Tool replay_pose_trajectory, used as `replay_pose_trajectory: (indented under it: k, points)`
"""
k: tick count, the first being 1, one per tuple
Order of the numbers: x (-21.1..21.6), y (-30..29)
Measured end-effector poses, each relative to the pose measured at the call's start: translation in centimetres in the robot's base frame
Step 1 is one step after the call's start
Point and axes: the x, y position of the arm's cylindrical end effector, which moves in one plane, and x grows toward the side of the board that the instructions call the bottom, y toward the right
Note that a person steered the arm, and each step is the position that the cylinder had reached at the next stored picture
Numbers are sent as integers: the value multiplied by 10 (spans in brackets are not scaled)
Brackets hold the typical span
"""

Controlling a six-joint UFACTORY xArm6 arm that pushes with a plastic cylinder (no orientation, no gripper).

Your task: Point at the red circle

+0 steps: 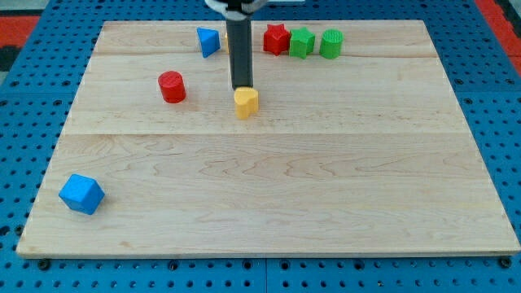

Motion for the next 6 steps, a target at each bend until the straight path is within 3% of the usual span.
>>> replay_pose_trajectory:
  k: [2, 3, 4, 5, 6]
  points:
    - [-58, -14]
    - [-57, -107]
    - [-48, -150]
    - [6, -53]
    - [26, 13]
